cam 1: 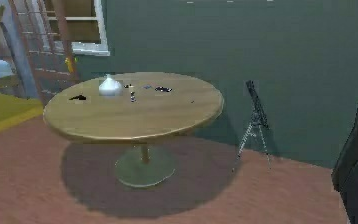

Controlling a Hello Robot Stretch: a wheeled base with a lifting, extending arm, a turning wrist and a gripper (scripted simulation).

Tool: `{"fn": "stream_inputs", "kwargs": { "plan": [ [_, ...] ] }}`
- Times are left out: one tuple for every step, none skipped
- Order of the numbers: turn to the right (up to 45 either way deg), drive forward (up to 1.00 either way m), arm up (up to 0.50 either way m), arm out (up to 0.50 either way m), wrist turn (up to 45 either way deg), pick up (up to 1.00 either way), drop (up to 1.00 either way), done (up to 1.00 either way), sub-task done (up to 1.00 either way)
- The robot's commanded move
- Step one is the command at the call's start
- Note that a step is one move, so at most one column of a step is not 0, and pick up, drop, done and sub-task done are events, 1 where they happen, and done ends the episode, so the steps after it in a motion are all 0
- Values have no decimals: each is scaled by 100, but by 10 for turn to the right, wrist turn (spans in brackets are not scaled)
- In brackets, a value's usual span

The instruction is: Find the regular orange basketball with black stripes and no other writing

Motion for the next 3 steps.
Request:
{"fn": "stream_inputs", "kwargs": {
  "plan": [
    [-450, 0, 0, 0, 0, 0, 0, 0, 0],
    [-270, 0, 0, 0, 0, 0, 0, 0, 0],
    [0, 5, 0, 0, 0, 0, 0, 0, 0]
  ]
}}
